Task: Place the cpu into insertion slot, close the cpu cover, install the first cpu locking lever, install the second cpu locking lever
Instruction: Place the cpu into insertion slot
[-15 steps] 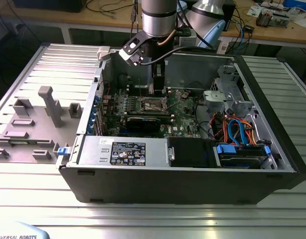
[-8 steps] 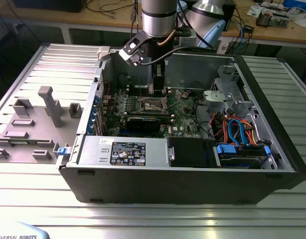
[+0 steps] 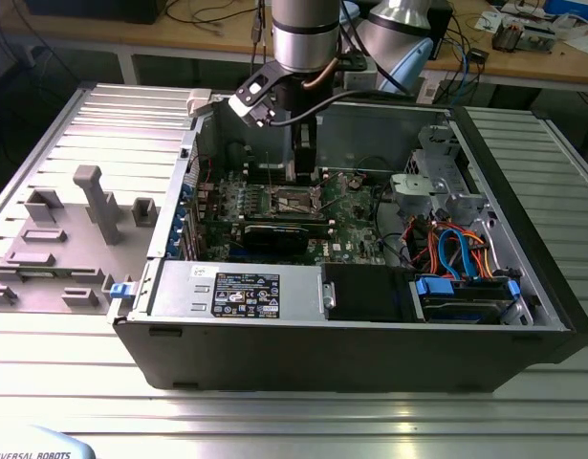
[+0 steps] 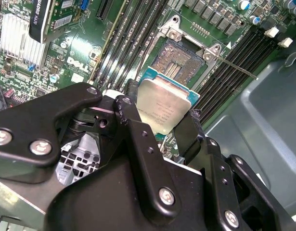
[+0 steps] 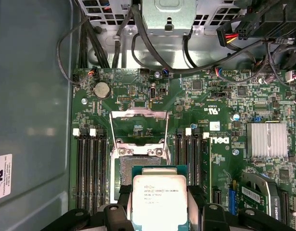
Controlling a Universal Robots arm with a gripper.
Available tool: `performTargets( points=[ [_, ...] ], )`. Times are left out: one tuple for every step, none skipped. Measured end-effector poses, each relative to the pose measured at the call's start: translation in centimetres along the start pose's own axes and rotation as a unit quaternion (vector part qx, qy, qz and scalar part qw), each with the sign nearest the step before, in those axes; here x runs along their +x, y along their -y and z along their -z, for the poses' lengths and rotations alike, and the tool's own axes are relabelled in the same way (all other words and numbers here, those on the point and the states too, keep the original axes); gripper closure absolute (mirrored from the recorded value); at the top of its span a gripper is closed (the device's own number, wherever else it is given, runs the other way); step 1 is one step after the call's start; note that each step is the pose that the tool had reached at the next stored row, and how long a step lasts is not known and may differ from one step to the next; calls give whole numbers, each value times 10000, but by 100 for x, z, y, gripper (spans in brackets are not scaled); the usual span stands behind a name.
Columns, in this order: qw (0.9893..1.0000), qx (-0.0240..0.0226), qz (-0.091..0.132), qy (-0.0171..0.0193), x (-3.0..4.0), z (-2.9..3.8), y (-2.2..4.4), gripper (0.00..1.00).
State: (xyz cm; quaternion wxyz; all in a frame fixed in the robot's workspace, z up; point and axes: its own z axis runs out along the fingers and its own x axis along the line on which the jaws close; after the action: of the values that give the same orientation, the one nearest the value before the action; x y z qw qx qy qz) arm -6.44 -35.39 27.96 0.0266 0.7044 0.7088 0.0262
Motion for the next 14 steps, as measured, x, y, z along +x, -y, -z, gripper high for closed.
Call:
performTargets(
  points=[
    [10000,1,0,2,0,-9,1,46],
    [10000,2,0,2,0,-28,4,46],
    [10000,1,0,2,1,-46,7,46],
    [10000,1,31,0,7,-75,13,46],
    [10000,0,62,-2,16,-93,15,46],
    [9999,-3,105,-5,35,-120,19,46],
    [9999,-5,120,-7,63,-157,24,46],
    [9999,-6,126,-8,91,-187,29,46],
    [9999,-7,130,-7,113,-214,34,46],
    [9999,-7,130,-7,130,-247,43,46],
    [9999,-8,130,-7,139,-264,48,46],
    [9999,-9,130,-8,149,-282,53,46],
    [9999,-9,130,-7,158,-300,58,46],
    [9999,-10,130,-7,167,-322,63,46]
  ],
)
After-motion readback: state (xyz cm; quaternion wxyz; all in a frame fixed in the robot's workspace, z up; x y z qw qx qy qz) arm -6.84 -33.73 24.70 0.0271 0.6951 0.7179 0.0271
